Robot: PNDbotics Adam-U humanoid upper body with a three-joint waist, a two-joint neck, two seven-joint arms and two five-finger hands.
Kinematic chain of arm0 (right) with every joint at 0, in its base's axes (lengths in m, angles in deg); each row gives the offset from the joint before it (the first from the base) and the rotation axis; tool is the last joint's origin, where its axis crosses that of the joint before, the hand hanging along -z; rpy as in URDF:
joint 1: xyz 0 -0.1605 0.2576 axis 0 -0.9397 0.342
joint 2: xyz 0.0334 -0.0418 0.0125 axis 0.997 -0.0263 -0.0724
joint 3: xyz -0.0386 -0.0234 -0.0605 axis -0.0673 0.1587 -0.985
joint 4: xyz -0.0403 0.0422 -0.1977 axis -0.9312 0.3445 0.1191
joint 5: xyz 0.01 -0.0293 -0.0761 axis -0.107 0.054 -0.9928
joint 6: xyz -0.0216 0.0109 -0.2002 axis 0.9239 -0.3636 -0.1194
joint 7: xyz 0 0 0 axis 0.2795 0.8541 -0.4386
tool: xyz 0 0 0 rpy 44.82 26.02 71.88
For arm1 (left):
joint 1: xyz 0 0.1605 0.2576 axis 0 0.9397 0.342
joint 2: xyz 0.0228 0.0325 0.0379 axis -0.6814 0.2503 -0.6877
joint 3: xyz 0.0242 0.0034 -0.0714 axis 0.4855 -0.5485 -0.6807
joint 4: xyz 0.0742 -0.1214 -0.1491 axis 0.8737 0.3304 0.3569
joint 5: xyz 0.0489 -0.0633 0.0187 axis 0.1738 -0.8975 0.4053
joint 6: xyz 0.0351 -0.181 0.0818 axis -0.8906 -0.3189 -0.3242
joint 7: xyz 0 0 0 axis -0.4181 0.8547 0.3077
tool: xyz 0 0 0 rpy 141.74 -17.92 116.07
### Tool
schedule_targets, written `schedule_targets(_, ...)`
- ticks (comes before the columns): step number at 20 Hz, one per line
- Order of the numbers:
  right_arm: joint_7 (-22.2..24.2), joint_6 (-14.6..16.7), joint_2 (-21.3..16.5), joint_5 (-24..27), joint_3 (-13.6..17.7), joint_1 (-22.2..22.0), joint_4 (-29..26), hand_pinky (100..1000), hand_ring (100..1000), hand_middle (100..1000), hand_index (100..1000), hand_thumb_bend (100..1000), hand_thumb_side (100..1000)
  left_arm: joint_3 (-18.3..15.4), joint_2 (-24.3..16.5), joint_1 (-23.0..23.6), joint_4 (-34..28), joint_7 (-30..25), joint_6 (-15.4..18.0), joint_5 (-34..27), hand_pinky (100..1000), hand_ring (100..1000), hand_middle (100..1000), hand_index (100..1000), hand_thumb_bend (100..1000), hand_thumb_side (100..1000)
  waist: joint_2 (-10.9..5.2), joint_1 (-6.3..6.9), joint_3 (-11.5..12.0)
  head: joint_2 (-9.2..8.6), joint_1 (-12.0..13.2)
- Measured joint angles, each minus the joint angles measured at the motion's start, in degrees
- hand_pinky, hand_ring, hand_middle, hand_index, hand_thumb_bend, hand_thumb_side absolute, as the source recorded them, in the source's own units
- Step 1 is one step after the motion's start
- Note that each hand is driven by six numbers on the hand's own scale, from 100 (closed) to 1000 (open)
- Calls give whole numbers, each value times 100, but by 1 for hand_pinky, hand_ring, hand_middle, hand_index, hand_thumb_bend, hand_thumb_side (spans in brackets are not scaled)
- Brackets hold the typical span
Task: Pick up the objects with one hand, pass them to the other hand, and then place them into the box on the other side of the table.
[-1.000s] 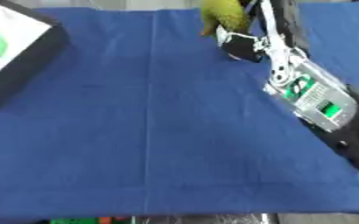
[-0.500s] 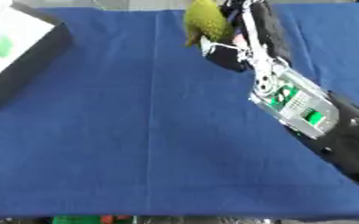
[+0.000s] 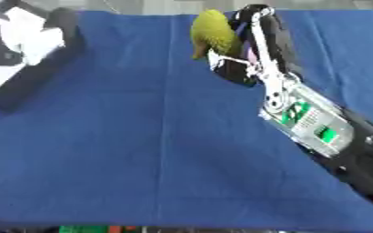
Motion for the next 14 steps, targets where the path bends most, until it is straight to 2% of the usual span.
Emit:
schedule_targets(10, -51, 51, 181, 11, -201, 149, 1, 1000, 428, 522, 430, 117, 100, 226, 311, -107, 0, -146, -13, 184, 799, 740, 753, 857, 100, 272, 1, -6, 6, -1, 11)
schedule_targets(11, -54, 54, 199, 13, -224, 160, 1, 1000, 428, 521, 430, 159, 100, 237, 344, -113, 0, -126, -30, 203, 801, 741, 754, 857, 100, 272, 2, -7, 8, -2, 12)
schedule_targets(12, -59, 59, 216, 13, -243, 174, 1, 1000, 428, 522, 430, 115, 100, 252, 369, -121, 0, -103, -53, 222, 801, 741, 755, 861, 100, 270, 3, -8, 8, -2, 13)
schedule_targets(14, -71, 71, 249, 13, -280, 211, 1, 1000, 427, 523, 430, 113, 100, 284, 429, -139, 0, -48, -97, 254, 805, 743, 756, 863, 100, 269, 6, -9, 8, -2, 15)
